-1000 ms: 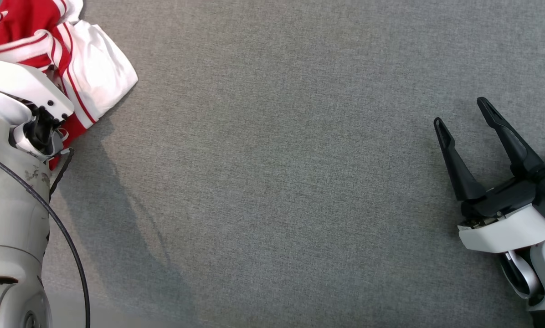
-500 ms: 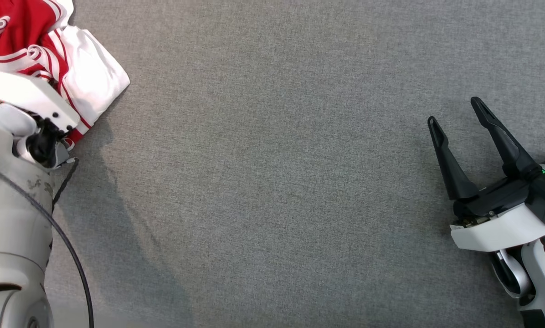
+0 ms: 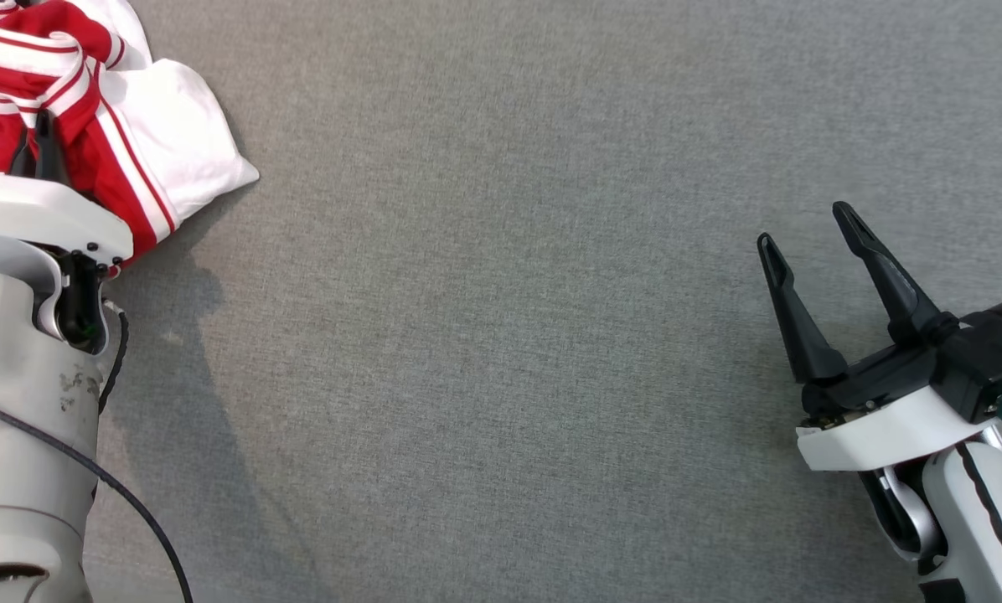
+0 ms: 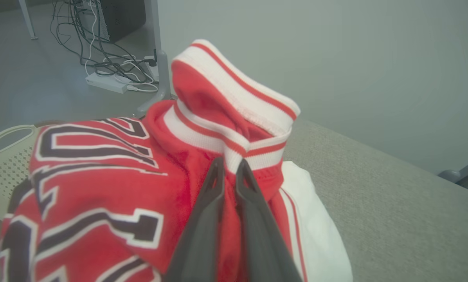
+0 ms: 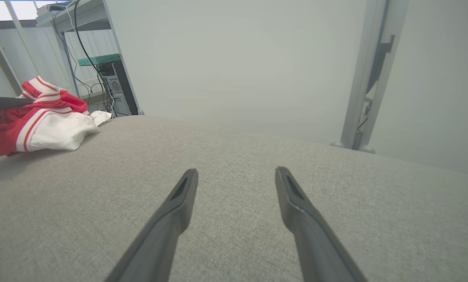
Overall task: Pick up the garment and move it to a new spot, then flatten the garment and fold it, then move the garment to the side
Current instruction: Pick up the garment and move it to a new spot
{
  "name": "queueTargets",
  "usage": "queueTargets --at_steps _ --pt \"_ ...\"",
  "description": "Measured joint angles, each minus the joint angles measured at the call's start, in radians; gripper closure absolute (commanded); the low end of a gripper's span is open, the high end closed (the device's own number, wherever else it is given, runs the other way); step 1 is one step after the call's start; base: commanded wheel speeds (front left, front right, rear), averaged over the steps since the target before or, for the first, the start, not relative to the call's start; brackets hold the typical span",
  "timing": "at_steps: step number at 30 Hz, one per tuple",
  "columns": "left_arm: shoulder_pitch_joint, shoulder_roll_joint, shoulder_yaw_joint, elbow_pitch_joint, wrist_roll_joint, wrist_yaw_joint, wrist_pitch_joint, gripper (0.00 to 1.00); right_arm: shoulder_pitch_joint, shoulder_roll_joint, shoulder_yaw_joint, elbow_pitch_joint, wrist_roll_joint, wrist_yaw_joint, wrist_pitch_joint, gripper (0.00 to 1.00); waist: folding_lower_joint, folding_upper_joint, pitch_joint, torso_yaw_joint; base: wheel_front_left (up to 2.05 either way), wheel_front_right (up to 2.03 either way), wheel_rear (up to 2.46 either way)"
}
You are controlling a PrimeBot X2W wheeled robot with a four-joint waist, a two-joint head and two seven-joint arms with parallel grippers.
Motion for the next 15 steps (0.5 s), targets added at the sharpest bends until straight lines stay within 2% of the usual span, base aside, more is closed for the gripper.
queueTargets --at_steps 3,8,12,15 --pt "0.031 0.006 -0.005 -0.052 0.015 -0.003 -0.019 1.00 0.013 0.022 -0.006 0.006 0.000 0.000 0.000 0.00 0.0000 0.0000 -0.034 -0.013 0.00 0.00 0.00" --pt "0.108 0.016 0.001 -0.257 0.060 -0.007 -0.023 1.00 0.034 0.057 -0.010 0.014 0.008 0.000 0.000 0.00 0.0000 0.0000 -0.104 -0.054 0.00 0.00 0.00" --pt "0.214 -0.028 -0.017 -0.471 0.081 -0.012 -0.023 1.00 0.070 0.092 -0.041 0.014 0.009 0.000 0.000 0.00 0.0000 0.0000 -0.172 -0.130 0.00 0.00 0.00" --pt "0.251 -0.053 -0.043 -0.547 0.076 -0.016 -0.017 1.00 0.083 0.099 -0.046 0.016 0.009 0.000 0.000 0.00 0.0000 0.0000 -0.196 -0.166 0.00 0.00 0.00"
